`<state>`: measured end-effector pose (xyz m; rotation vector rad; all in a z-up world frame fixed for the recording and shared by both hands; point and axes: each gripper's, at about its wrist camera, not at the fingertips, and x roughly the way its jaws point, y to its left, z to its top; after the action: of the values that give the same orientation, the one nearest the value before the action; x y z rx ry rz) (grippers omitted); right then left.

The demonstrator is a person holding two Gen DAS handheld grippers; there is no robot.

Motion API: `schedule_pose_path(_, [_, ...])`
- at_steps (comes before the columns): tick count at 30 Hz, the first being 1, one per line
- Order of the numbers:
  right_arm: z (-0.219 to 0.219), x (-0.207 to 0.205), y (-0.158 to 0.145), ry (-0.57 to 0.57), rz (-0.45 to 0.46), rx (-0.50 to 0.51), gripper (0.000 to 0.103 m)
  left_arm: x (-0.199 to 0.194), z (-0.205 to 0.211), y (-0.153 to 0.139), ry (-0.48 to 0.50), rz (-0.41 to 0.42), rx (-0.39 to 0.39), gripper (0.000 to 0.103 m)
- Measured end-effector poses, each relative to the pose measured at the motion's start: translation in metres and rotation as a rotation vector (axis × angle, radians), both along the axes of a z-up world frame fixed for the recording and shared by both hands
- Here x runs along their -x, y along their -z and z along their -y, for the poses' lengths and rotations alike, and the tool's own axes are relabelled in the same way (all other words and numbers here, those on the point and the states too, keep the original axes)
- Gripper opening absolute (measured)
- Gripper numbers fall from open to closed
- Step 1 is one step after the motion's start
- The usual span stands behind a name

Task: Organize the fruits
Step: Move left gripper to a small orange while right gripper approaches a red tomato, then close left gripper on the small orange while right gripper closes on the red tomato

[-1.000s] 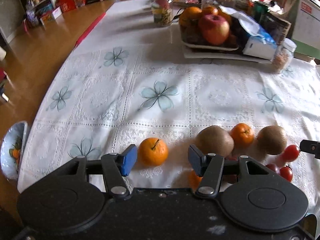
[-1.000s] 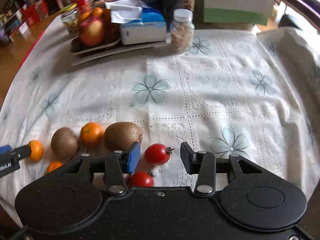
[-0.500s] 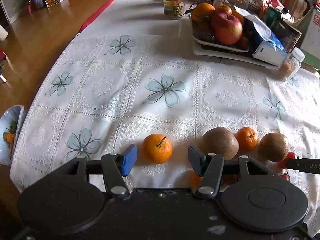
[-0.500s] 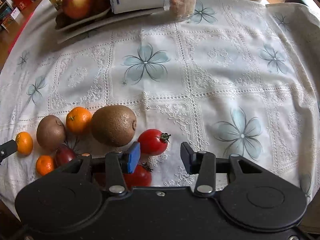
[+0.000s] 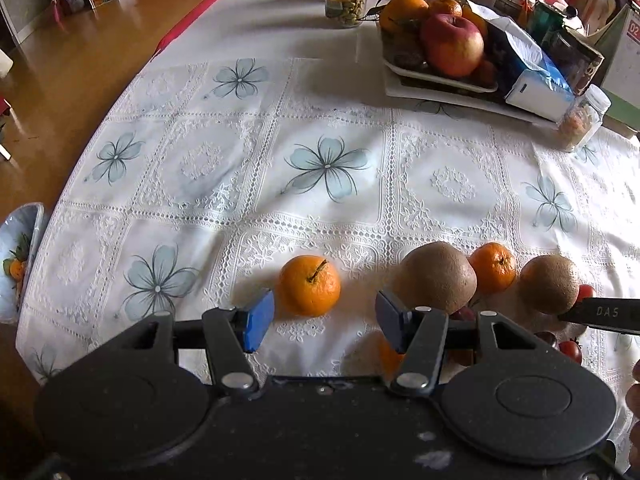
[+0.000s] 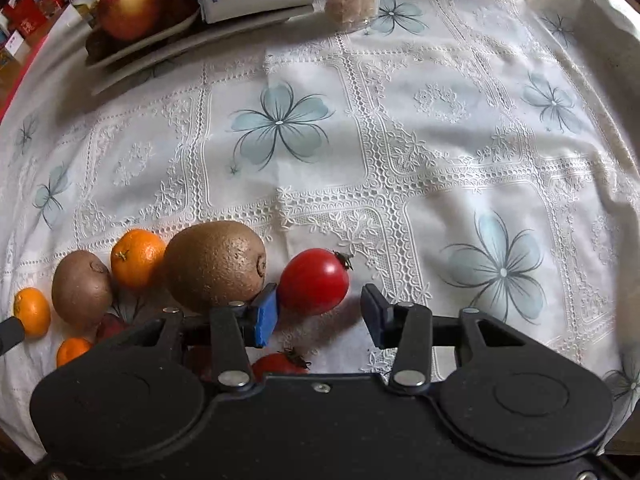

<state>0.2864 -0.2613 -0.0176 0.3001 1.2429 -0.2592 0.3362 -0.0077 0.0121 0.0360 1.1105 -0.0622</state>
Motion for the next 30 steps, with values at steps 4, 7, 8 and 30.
schedule_pose_path(4, [-0.014, 0.001, 0.002, -0.030, 0.002, 0.081, 0.058, -0.001, 0.001, 0.002, 0.000, -0.001, -0.009, 0.059])
schedule_pose_path(7, [-0.017, 0.001, 0.006, -0.018, -0.013, 0.176, 0.080, -0.002, -0.001, 0.003, 0.000, -0.005, -0.007, 0.059])
schedule_pose_path(8, [-0.014, 0.002, 0.006, -0.012, -0.015, 0.165, 0.080, -0.003, -0.001, 0.003, -0.001, -0.008, -0.005, 0.059])
schedule_pose_path(30, [0.007, 0.002, 0.019, 0.062, -0.056, 0.041, 0.102, -0.008, -0.005, 0.009, -0.023, -0.025, -0.027, 0.059])
